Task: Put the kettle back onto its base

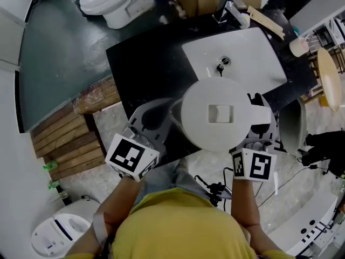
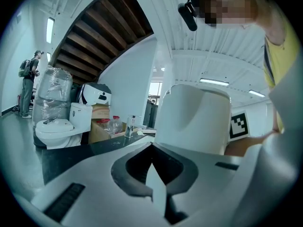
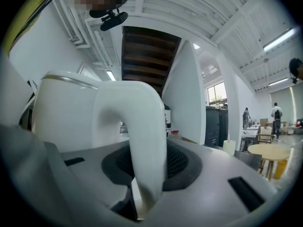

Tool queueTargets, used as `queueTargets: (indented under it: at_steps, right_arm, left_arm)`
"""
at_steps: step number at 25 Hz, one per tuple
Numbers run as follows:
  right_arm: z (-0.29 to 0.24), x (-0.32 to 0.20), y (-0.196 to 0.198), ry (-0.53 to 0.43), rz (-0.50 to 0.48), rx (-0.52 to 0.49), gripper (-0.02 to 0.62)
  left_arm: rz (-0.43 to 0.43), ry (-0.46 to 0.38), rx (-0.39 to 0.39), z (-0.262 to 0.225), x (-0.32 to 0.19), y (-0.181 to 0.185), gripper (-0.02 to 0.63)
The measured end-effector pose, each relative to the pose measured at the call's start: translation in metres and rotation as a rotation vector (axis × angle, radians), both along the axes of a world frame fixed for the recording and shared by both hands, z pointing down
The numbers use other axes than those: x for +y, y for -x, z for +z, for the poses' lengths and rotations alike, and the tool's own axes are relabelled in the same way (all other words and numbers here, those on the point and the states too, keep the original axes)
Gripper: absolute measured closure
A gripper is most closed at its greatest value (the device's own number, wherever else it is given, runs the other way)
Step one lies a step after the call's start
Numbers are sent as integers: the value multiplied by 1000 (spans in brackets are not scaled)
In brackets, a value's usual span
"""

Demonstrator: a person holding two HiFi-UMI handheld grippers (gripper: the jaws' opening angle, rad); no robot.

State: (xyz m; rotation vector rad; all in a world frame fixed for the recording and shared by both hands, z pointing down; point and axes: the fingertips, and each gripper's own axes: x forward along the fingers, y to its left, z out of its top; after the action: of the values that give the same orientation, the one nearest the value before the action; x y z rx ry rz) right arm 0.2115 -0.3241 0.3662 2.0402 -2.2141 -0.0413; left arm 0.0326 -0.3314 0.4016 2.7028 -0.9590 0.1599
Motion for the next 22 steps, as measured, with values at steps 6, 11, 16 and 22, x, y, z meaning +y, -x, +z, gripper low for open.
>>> queueTargets:
  at_steps: [6,11,16,22]
  right_arm:
    - [-1,-3,2,30,0,14,489]
    - [0,-1,3,23,-23,-37,485]
    - [-2,6,0,8,-7,-57,430]
    - [2,16,-4,33,32,-49,417]
  left_arm:
    - [-10,30,9,4,0,2,600]
    - [-14,45,17,7,2,3,600]
    - [-33,39,13,7,2,4,600]
    - [-51,37,16,6,2,5,600]
